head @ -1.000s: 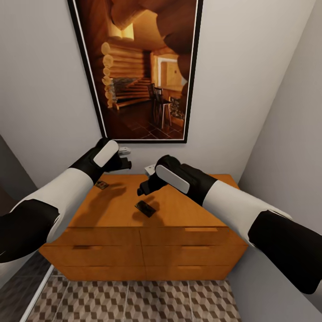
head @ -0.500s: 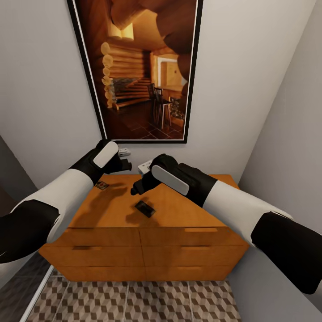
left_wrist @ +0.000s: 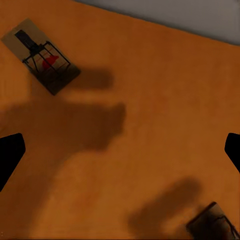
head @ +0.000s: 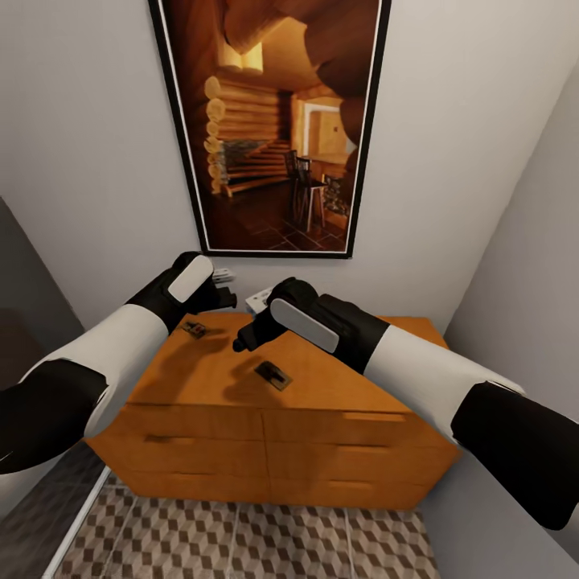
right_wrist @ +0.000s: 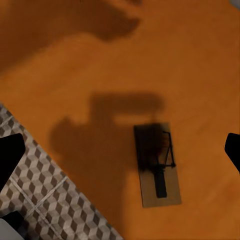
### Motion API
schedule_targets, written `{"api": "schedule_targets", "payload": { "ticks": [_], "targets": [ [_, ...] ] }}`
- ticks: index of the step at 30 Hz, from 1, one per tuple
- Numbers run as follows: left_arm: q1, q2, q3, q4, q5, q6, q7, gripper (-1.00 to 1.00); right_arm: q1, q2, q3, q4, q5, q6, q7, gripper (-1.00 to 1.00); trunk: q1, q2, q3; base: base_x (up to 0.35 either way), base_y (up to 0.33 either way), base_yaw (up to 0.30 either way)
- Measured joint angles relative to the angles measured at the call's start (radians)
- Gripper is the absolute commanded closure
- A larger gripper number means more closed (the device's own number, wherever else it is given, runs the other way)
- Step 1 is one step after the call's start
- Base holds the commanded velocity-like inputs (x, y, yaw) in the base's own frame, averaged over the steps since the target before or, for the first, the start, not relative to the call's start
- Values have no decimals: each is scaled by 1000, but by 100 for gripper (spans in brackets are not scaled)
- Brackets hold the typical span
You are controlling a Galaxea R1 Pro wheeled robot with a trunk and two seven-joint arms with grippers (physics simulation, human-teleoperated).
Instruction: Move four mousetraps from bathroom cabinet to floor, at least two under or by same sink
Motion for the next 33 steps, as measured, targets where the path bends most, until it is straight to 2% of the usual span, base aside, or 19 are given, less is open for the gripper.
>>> {"api": "schedule_targets", "payload": {
  "ticks": [33],
  "targets": [
    [12, -5, -1, -4, -2, 0, 0, -100, 13, -5, 3, 63, -3, -2, 3, -100, 0, 0, 0, 0, 0, 14]
  ]
}}
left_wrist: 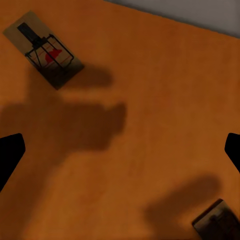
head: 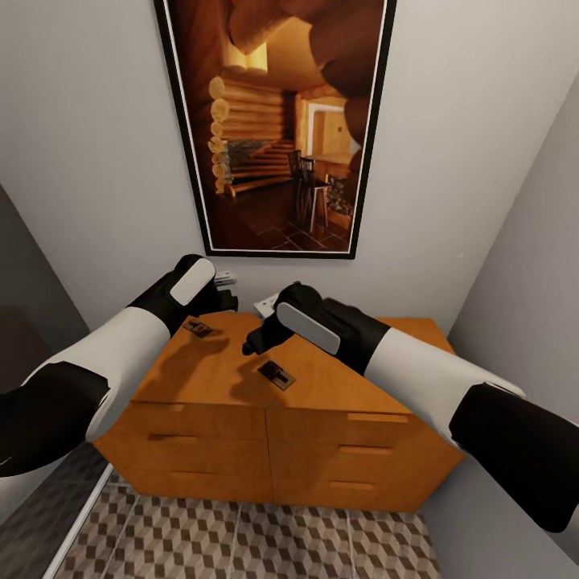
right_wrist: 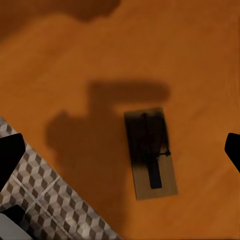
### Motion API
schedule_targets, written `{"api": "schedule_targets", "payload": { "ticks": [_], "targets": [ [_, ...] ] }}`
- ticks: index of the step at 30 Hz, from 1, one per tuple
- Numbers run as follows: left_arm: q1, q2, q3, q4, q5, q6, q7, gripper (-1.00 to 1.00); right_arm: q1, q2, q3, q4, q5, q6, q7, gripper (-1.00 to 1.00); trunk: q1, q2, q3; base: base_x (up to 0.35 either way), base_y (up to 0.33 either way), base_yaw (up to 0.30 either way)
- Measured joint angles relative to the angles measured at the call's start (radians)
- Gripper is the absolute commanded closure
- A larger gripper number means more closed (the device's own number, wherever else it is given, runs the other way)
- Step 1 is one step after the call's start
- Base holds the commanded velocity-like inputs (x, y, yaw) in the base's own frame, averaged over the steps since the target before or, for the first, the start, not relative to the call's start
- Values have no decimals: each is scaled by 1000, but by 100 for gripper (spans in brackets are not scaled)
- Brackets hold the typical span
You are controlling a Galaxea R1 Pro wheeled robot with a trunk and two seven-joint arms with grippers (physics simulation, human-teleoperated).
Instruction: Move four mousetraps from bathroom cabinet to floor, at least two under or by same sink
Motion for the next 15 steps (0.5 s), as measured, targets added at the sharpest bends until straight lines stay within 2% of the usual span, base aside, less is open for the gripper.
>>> {"api": "schedule_targets", "payload": {
  "ticks": [15],
  "targets": [
    [0, 0, 0, 1, 0, 0, 0, -100, 29, -17, -1, 59, 5, -5, 2, -100, 0, 0, 0, 0, 0, 0]
  ]
}}
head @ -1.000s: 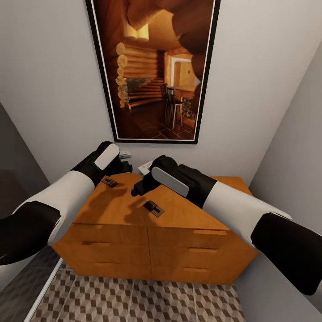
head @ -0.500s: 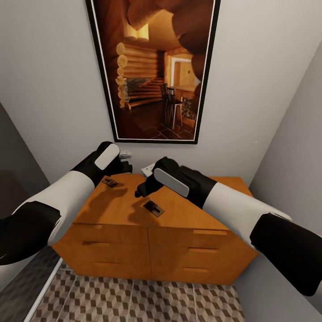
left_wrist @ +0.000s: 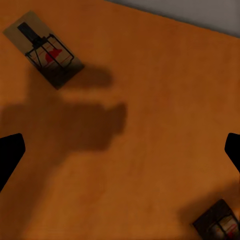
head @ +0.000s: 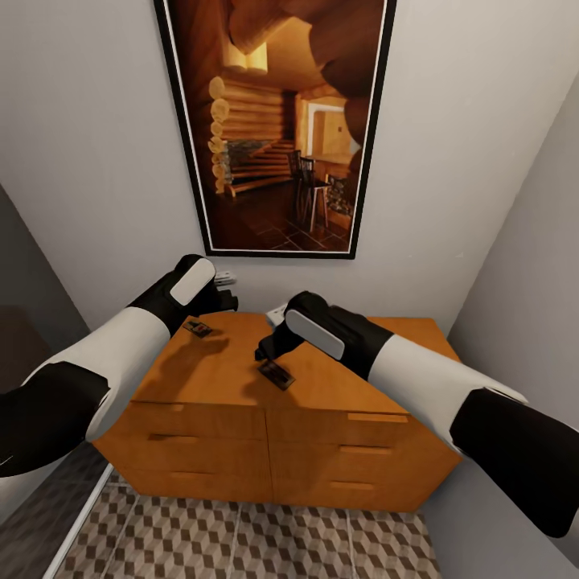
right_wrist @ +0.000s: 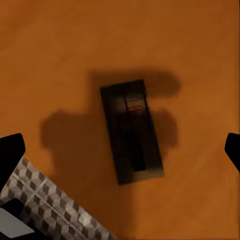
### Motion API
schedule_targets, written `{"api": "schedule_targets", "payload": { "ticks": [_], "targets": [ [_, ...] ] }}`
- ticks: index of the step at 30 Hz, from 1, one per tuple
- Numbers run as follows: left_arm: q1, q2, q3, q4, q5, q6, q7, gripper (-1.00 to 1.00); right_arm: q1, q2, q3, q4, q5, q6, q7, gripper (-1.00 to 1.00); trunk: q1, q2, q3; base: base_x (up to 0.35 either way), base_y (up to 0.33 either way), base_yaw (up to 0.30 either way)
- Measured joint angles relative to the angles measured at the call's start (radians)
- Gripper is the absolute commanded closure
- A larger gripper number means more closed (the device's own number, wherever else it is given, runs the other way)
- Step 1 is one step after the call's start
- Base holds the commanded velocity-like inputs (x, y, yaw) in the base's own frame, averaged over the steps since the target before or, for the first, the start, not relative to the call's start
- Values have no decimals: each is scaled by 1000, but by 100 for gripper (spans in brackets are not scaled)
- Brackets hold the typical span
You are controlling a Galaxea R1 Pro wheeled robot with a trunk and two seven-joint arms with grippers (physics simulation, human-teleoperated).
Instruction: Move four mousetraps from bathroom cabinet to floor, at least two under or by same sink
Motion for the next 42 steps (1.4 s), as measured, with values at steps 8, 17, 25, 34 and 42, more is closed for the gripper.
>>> {"api": "schedule_targets", "payload": {
  "ticks": [8, 17, 25, 34, 42],
  "targets": [
    [0, -1, 0, 0, 0, 0, 0, -100, 9, 1, 0, 57, 2, -9, 1, -100, 0, 0, 0, 0, 0, 0],
    [1, -1, 0, 1, 1, 0, 0, -100, 20, 2, 1, 71, 3, -21, 1, -100, 0, 0, 0, 0, 0, 0],
    [2, -2, 0, 2, 1, 0, 0, -100, 22, 1, 1, 74, 4, -25, 2, -100, 0, 0, 0, 0, 0, 0],
    [3, -2, 0, 2, 1, 0, 0, -100, 24, 4, 4, 73, 28, -40, 2, -100, 0, 0, 0, 0, 0, 0],
    [6, -2, 0, 3, 1, -1, 0, -100, 25, 7, 21, 73, 107, -60, 4, -100, 0, 0, 0, 0, 0, 0]
  ]
}}
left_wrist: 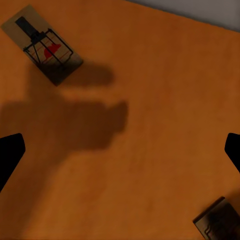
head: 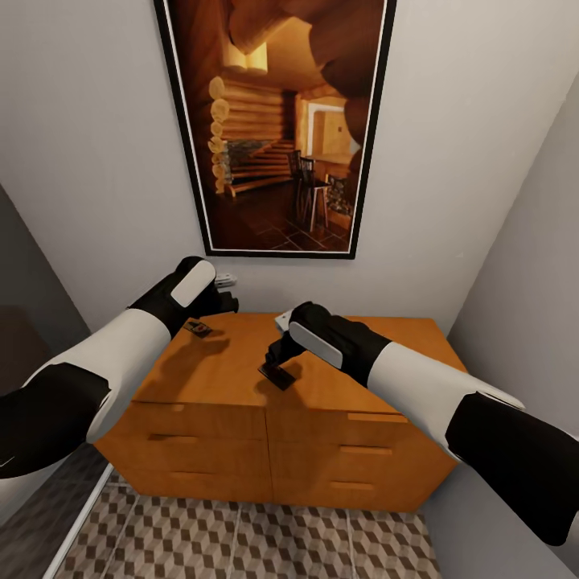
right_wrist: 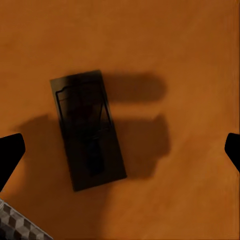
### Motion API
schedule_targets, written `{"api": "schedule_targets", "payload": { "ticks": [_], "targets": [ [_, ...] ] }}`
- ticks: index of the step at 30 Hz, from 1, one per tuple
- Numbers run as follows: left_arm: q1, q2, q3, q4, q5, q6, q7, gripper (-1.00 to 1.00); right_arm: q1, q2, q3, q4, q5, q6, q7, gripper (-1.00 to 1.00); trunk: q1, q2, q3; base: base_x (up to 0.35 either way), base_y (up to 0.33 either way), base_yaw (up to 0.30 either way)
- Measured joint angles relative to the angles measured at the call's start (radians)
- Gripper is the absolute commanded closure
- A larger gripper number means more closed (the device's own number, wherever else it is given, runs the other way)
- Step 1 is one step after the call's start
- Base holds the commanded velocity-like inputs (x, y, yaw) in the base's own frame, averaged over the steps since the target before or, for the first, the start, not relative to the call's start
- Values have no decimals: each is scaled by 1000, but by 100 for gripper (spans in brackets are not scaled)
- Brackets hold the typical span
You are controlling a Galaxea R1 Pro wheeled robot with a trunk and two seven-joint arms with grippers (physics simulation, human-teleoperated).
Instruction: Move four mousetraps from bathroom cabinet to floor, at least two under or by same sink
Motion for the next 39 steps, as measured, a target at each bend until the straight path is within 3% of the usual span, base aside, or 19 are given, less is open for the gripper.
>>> {"api": "schedule_targets", "payload": {
  "ticks": [11, 17, 21, 39],
  "targets": [
    [27, 0, 0, -8, 0, -6, -1, -100, 0, -3, 16, 0, 61, -22, 91, -100, 0, 0, 0, 23, 0, 0],
    [30, 0, 0, -10, 0, -6, -3, -100, 0, -3, 24, 3, 140, -42, 166, -100, 0, 0, 0, 188, 0, 0],
    [30, 0, 0, -9, 0, -7, -3, -100, 0, -2, 26, 4, 171, -57, 201, -100, 0, 0, 0, 97, 0, 0],
    [31, 0, 0, -8, 0, -7, -3, -100, 32, 2, 27, 5, 194, -70, 255, -100, 0, 0, 0, 15, 0, 0]
  ]
}}
